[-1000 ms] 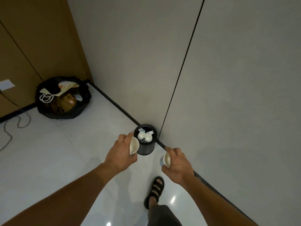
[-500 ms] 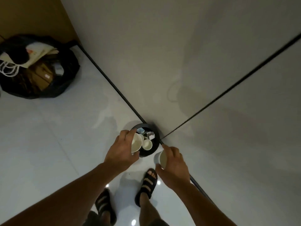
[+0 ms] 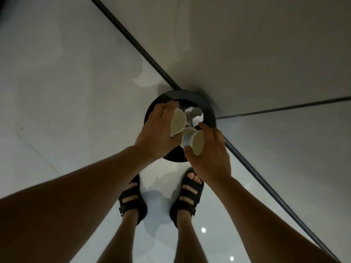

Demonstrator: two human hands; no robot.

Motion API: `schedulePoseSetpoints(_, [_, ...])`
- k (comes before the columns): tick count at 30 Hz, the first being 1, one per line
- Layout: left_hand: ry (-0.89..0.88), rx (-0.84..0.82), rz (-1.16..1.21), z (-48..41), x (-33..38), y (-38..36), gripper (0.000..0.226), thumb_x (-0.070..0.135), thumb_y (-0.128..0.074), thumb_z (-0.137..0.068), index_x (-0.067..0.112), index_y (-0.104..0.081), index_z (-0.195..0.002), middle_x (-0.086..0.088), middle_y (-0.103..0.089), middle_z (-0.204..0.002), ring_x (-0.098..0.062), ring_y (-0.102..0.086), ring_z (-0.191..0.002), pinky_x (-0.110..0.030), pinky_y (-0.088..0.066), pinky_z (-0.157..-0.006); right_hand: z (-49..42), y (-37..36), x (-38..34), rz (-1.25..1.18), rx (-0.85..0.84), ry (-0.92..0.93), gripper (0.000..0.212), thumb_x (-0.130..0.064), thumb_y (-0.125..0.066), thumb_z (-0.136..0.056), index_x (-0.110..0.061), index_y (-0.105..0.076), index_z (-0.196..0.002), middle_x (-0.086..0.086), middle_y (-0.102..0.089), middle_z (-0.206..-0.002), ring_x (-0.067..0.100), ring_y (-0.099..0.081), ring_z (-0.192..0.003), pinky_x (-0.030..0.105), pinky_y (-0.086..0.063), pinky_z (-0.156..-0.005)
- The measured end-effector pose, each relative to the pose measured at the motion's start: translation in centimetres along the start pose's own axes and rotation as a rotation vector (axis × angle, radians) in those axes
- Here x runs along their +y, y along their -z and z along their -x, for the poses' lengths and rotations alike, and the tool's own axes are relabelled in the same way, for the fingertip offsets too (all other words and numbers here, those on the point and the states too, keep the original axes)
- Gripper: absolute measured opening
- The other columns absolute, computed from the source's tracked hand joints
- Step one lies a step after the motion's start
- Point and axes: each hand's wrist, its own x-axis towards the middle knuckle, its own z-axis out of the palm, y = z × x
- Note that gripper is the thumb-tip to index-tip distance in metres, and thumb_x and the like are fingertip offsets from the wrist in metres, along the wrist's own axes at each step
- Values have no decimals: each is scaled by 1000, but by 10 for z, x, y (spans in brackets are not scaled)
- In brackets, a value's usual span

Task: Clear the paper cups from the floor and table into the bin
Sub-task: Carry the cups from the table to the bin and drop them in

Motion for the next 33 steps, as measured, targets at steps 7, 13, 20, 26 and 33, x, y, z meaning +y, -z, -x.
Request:
schedulePoseSetpoints(7, [-76, -74, -318, -13, -35, -32, 83, 23, -80, -68, 9, -41, -140, -20, -49, -129, -38, -51, -114, -46, -45, -90, -21, -37, 14, 68, 46, 39, 73, -47, -70, -79, -21, -40, -141, 3, -52, -127, 23, -55, -112, 30, -49, -83])
schedulePoseSetpoints(13, [-266, -123, -590, -15, -58, -44, 84, 50, -64, -74, 9, -38, -143, -20, -46, -137, -39, -42, -128, -54, -33, -103, -21, -60, 20, 229, 111, 128, 76, -45, -69, -83, -10, -41, -145, 13, -47, -143, 34, -46, -129, 45, -47, -100])
schedulePoseSetpoints(20, [-348, -77, -623, -7, -86, -58, 80, 63, -35, -90, 13, -22, -151, -16, -15, -158, -36, -7, -147, -60, -15, -113, -25, -85, 28, 284, 125, 90, 81, -48, -62, -86, -20, -23, -151, 8, -30, -157, 32, -25, -145, 48, -27, -112])
schedulePoseSetpoints(26, [-310, -128, -636, -7, -87, -57, 87, 67, -32, -87, 16, -11, -153, -15, -9, -159, -35, -2, -147, -59, -10, -115, -22, -80, 27, 250, 54, 69, 86, -50, -62, -84, -23, -20, -153, 4, -25, -159, 29, -21, -146, 44, -21, -114])
schedulePoseSetpoints(33, [-236, -173, -563, 2, -33, 2, 89, 66, -40, -80, 19, -13, -151, -16, -20, -156, -39, -13, -145, -62, -27, -107, 9, -16, 5, 190, 17, 34, 93, -61, -62, -81, -29, -14, -153, 4, -27, -157, 29, -23, -146, 49, -30, -112])
